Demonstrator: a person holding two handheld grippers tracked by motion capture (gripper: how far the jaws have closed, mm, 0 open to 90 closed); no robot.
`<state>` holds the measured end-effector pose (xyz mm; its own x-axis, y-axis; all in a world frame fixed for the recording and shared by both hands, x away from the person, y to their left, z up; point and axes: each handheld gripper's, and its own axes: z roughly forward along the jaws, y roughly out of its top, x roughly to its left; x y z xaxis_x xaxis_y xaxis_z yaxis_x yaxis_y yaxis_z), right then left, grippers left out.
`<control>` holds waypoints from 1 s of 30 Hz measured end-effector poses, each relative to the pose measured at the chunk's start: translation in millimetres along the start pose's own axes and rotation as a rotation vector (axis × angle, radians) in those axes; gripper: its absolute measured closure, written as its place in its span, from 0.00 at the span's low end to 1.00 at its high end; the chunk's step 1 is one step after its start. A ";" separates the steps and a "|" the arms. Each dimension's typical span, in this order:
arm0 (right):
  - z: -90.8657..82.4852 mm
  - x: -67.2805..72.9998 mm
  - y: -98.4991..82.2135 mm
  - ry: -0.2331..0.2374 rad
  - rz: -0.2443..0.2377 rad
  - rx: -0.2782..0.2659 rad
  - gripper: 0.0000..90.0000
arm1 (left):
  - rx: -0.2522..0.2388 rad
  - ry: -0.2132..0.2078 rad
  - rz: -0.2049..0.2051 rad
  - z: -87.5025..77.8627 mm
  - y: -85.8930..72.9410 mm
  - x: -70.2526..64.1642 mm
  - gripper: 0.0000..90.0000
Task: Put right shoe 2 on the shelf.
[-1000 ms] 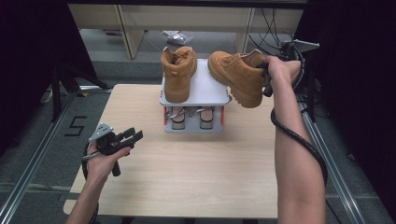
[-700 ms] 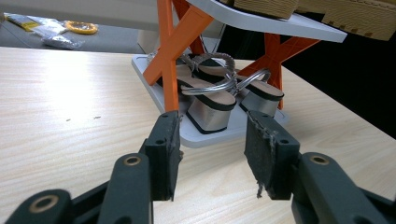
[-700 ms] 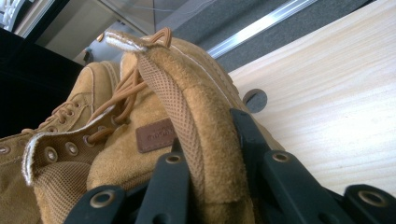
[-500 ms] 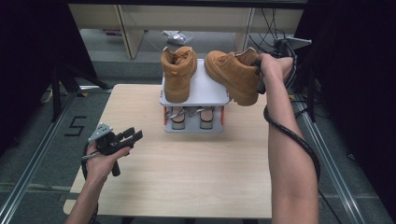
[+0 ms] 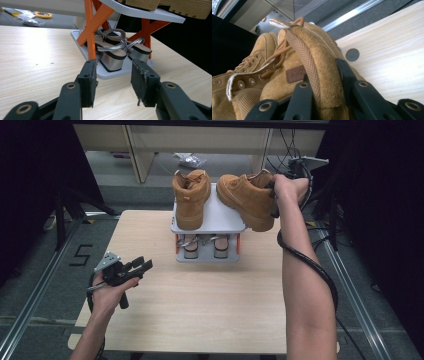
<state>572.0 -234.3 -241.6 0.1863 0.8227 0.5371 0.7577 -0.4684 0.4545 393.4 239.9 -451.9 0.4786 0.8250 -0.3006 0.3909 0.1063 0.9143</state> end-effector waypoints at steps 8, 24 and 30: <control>4.0 8.7 -0.6 -0.008 -0.003 -0.002 0.86 | -0.003 0.002 0.000 -1.0 0.5 1.0 0.61; 9.4 25.2 -7.9 -0.017 -0.071 -0.002 0.80 | 0.001 -0.001 -0.001 0.2 -0.7 0.2 0.61; 10.0 27.3 -11.5 -0.014 -0.101 0.019 0.75 | 0.003 -0.001 0.003 0.7 -1.1 -0.7 0.61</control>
<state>574.6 -203.2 -239.2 0.1167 0.8699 0.4791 0.7849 -0.3764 0.4922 393.2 238.9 -452.9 0.4809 0.8245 -0.2982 0.3918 0.1022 0.9144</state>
